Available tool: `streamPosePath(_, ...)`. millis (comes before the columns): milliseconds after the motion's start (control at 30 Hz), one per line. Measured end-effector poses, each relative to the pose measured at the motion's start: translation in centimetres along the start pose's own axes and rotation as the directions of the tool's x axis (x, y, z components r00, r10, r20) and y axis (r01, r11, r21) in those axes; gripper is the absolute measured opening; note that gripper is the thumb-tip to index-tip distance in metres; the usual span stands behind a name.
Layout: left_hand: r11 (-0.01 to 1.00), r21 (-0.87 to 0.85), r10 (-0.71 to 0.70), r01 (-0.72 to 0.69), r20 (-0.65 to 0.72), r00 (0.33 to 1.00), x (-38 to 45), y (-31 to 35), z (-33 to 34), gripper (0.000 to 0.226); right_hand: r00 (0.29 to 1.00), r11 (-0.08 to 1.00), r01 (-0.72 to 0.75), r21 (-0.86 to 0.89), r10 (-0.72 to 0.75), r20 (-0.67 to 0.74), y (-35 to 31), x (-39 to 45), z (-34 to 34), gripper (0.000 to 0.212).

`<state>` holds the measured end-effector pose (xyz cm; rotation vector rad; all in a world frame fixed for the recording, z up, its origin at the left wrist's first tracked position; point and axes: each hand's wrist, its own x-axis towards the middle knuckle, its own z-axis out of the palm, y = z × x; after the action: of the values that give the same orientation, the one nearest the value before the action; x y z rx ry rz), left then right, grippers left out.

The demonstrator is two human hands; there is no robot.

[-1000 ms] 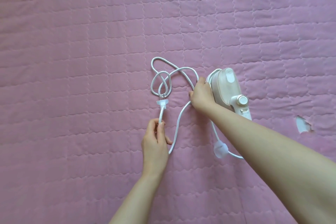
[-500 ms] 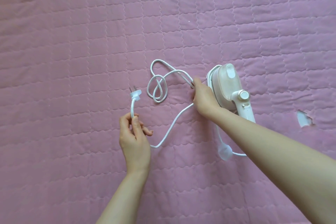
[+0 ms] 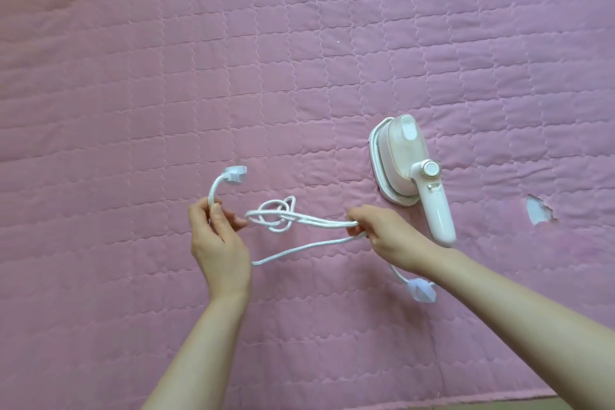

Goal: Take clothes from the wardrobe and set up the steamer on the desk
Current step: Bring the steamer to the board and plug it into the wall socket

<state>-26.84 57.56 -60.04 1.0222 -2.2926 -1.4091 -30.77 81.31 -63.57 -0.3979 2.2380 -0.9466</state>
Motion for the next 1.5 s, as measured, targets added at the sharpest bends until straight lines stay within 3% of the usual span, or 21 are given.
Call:
streamPosePath(167, 0.998, -0.056, 0.002, 0.0, 0.035, 0.999, 1.6, 0.1, 0.9, 0.014, 0.998, 0.992, 0.02, 0.122, -0.012, -0.066, -0.2, -0.5, 0.2, 0.026)
streamPosePath(367, 0.964, -0.149, -0.177, 0.222, 0.266, 0.948, 1.6, -0.3, 2.5, 0.021, 0.989, 0.961, -0.021, 0.275, 0.06, -0.136, -1.4, 0.0, -0.4, 0.023)
streamPosePath(567, 0.909, -0.243, -0.231, 0.34, 0.385, 0.893, -0.9, 0.5, 3.6, 0.016, 0.968, 0.885, 0.011, 0.465, 0.108, -0.228, -3.1, 0.3, -1.7, 0.025)
streamPosePath(667, 0.832, -0.342, -0.281, 0.436, 0.417, 0.864, -1.8, 1.4, 4.2, 0.018, 0.94, 0.912, 0.009, 0.411, 0.133, -0.315, -3.6, 0.1, -1.7, 0.02)
streamPosePath(767, 0.811, -0.33, -0.324, 0.483, 0.433, 0.841, -2.6, 2.2, 4.6, 0.025, 0.907, 0.952, 0.02, 0.305, 0.111, -0.406, -4.2, 0.0, -1.3, 0.023)
streamPosePath(933, 0.832, -0.25, -0.32, 0.495, 0.512, 0.797, -4.1, 2.4, 5.0, 0.037, 0.94, 0.986, -0.029, 0.166, 0.083, -0.33, -5.0, -0.1, 0.3, 0.049)
streamPosePath(1067, 0.845, -0.217, -0.341, 0.488, 0.484, 0.806, -4.8, 2.3, 5.5, 0.056, 0.962, 0.994, -0.066, 0.09, 0.087, -0.259, -5.2, -0.1, 1.6, 0.054)
streamPosePath(1233, 0.874, -0.154, -0.362, 0.461, 0.426, 0.829, -4.7, 1.9, 6.2, 0.064, 0.98, 0.999, -0.053, 0.003, 0.053, -0.194, -5.6, -0.8, 3.8, 0.027)
streamPosePath(1500, 0.903, -0.182, -0.301, 0.39, 0.38, 0.875, -4.2, 1.3, 6.7, 0.045, 0.975, 0.998, 0.004, -0.066, -0.019, -0.223, -4.7, -1.2, 4.7, 0.02)
